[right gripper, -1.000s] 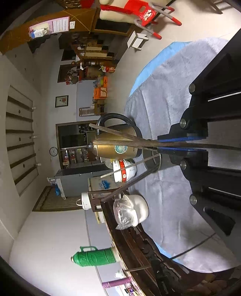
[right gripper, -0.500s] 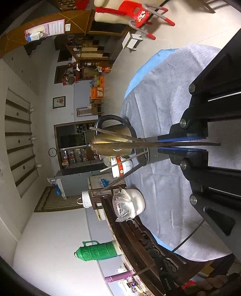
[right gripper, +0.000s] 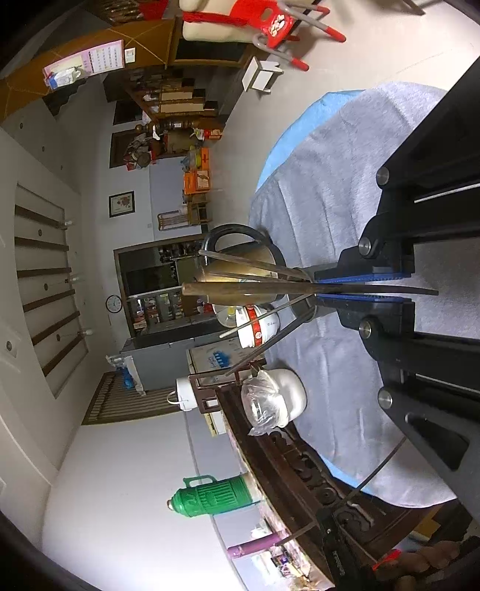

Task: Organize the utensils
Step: 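Lower both held chopsticks into the grey holder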

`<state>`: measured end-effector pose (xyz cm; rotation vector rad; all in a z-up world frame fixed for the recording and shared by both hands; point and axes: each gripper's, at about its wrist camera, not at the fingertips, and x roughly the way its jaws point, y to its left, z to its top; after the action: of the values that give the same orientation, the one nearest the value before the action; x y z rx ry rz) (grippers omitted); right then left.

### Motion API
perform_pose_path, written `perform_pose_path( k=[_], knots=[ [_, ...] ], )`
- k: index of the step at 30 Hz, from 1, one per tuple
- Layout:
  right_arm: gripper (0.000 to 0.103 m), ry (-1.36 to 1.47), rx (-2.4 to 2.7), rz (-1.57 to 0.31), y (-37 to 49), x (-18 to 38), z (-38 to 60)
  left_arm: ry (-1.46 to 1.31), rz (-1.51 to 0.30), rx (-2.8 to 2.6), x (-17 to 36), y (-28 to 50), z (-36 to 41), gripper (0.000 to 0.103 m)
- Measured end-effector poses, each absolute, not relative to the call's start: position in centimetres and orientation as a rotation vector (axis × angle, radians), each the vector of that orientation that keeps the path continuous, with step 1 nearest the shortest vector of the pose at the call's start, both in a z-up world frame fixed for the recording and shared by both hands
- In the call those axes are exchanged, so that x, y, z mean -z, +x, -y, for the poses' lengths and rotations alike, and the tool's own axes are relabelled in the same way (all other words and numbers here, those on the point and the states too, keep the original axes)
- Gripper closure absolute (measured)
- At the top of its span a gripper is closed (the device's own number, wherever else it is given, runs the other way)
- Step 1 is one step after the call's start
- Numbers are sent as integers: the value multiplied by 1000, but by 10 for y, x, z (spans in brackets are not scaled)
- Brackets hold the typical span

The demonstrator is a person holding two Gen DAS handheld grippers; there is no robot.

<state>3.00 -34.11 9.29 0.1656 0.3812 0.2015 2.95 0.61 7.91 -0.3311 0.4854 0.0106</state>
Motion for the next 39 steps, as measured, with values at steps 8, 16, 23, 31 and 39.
perform_pose_path(
  k=[8, 16, 23, 31, 39],
  knots=[
    [97, 198, -216, -376, 33, -99, 347, -274, -527, -63, -83, 49, 13, 98],
    [97, 205, -223, -370, 30, -105, 345, -259, -567, -85, -83, 56, 17, 98],
    [97, 208, -228, -371, 30, -107, 344, -257, -563, -77, -87, 55, 17, 98],
    [97, 215, -231, -361, 32, -114, 345, -320, -531, -16, -96, 55, 11, 98],
    [97, 254, -218, -270, 48, -147, 357, -392, -468, 75, -132, 86, 19, 98]
  ],
)
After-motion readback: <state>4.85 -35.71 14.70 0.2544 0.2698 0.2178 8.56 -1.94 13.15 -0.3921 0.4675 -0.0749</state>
